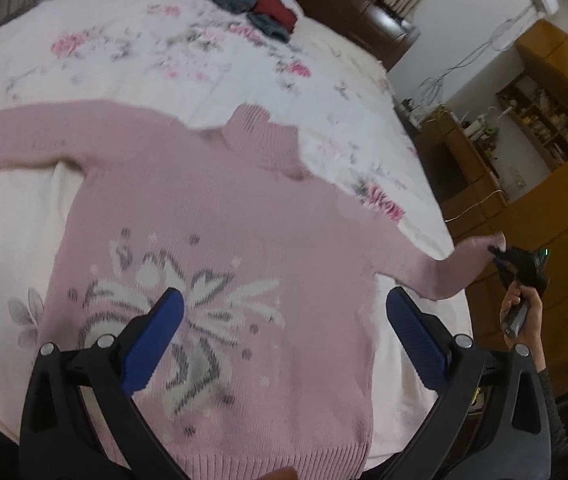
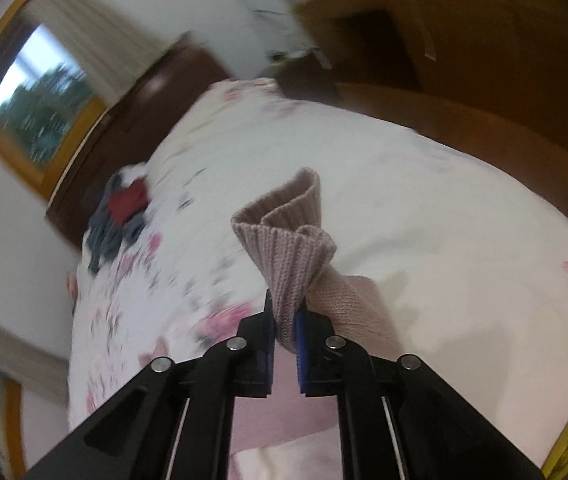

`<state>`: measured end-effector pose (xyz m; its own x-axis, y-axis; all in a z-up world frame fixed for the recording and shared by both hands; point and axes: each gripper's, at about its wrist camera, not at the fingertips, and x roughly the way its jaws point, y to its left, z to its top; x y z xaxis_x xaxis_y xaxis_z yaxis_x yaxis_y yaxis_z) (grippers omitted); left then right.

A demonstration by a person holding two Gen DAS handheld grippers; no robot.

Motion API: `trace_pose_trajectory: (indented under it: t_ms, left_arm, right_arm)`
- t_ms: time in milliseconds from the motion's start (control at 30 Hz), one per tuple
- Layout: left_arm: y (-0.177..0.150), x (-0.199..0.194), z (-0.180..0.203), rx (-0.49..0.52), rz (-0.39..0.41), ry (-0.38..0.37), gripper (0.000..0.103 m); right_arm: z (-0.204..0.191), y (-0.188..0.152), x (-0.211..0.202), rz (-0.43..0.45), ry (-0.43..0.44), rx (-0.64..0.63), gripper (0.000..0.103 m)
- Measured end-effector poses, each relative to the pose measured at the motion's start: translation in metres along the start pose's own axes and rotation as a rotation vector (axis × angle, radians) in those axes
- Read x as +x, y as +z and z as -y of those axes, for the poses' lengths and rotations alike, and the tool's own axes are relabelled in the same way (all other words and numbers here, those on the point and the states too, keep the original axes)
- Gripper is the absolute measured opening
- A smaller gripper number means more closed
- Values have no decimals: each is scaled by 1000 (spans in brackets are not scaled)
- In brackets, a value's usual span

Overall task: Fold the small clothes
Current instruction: 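Grasp the cuff of the pink sweater sleeve with the right gripper, then carry the held sleeve across the sweater body toward the other sleeve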

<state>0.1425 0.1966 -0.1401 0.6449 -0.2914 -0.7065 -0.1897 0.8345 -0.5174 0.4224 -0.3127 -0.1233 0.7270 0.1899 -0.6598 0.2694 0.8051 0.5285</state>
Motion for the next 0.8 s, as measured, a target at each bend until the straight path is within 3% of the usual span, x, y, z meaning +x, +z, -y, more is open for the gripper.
trace_pose_trajectory:
  t_ms: [267,467,700,800]
  left_arm:
    - [30,-1,16,77,-34,-89,100]
    - [54,19,20,110,-78,-118,100]
    - [73,80,14,53,-169,-188,100]
    - [75,122,8,-21,-245,-214,100]
  right_arm:
    - [-147,-81,25,-20,-8,-279,8]
    - [-209,-167,83,-87,-73,-497,8]
    - [-206,-274,141,-190,-159,-721,8]
    - [-189,-302,146,-249,-146,-767,19]
